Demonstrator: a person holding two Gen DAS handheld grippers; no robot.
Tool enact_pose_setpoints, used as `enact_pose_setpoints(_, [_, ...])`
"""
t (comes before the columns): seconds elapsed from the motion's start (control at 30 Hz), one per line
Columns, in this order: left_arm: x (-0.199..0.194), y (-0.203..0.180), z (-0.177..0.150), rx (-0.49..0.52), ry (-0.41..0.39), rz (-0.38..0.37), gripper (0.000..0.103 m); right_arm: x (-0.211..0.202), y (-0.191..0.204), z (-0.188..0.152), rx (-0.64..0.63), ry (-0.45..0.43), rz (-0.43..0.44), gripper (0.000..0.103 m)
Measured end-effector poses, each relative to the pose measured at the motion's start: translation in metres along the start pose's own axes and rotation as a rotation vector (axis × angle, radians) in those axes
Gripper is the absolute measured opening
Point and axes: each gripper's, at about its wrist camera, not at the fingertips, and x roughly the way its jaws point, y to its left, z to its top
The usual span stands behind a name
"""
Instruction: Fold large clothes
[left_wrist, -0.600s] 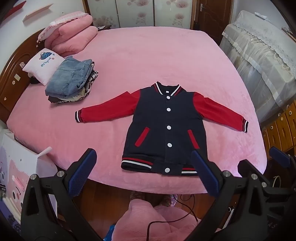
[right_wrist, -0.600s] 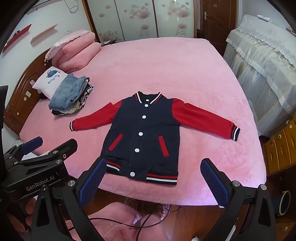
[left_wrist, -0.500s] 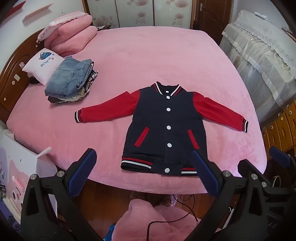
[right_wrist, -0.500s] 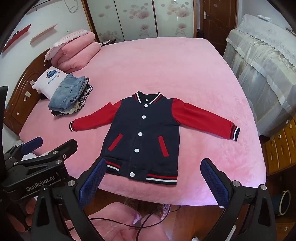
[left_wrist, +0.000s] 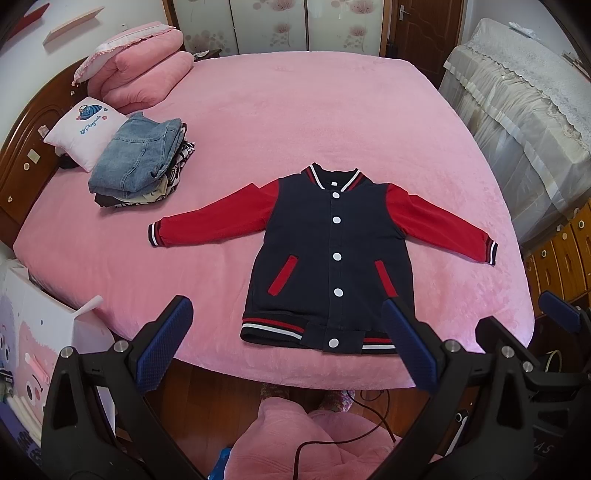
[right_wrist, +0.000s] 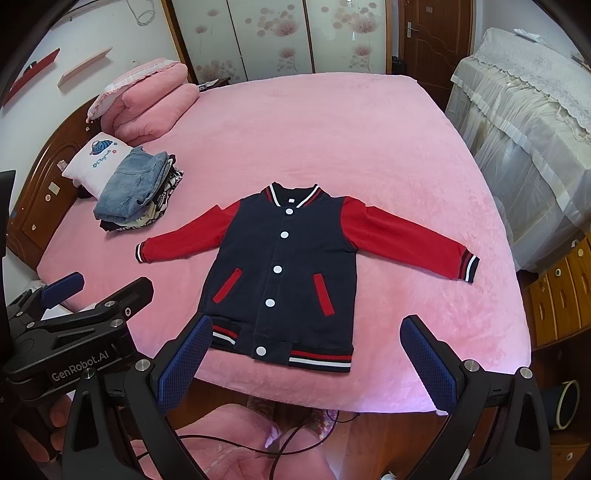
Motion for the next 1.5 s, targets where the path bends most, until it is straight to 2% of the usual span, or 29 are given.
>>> enact_pose_setpoints(0.8, [0.000, -0.003, 0.007, -0.002, -0.006, 0.001, 0.101, 0.001, -0.005, 0.001, -0.002, -0.001, 0.001, 0.103])
enact_pose_setpoints(0.97, [-0.006, -0.014, 0.011, -0.002, -0.009, 0.007, 0.101, 0.008, -0.020, 0.012, -0.003, 0.001, 0.004, 0.103])
enact_pose_setpoints(1.5, [-0.004, -0.013, 0.011, -0.006, 0.007, 0.001, 0.101, 0.011, -0.019, 0.011, -0.002, 0.006, -0.005, 0.103])
